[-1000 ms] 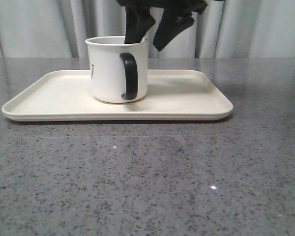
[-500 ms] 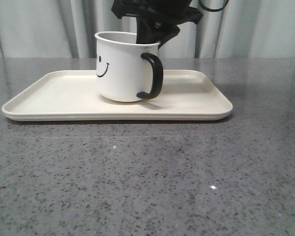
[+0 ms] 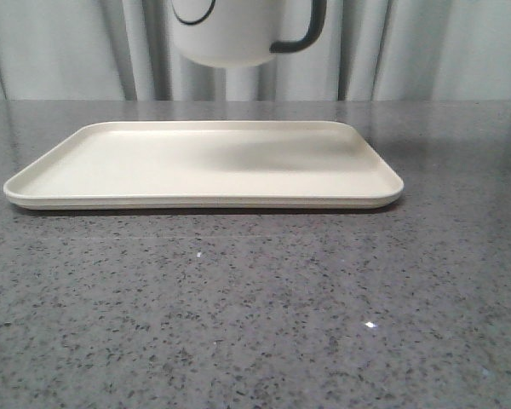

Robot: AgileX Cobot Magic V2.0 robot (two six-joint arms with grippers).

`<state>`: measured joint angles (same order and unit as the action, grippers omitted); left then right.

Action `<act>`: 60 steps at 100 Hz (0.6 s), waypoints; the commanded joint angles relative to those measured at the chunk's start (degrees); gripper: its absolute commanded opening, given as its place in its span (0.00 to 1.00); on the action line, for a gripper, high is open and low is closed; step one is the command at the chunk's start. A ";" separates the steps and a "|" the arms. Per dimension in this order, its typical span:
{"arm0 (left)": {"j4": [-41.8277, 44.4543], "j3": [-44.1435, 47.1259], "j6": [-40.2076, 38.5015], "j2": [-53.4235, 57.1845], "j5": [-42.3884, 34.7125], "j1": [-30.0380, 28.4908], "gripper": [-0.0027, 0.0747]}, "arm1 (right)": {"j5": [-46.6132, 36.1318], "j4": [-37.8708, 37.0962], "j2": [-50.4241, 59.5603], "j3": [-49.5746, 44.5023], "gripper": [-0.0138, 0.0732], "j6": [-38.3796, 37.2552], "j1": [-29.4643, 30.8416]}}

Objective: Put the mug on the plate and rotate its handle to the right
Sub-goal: 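Lift the mug with the right gripper and turn it, handle swinging away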

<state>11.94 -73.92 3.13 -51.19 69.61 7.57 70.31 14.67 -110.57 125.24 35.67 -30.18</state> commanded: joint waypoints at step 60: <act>-0.91 -1.07 -0.59 0.35 -1.96 -0.13 0.01 | 6.24 8.98 3.30 -0.23 0.02 24.91 0.02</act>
<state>11.06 -73.92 3.13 -51.19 70.42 7.57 72.44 21.77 -110.46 126.01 58.66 -30.18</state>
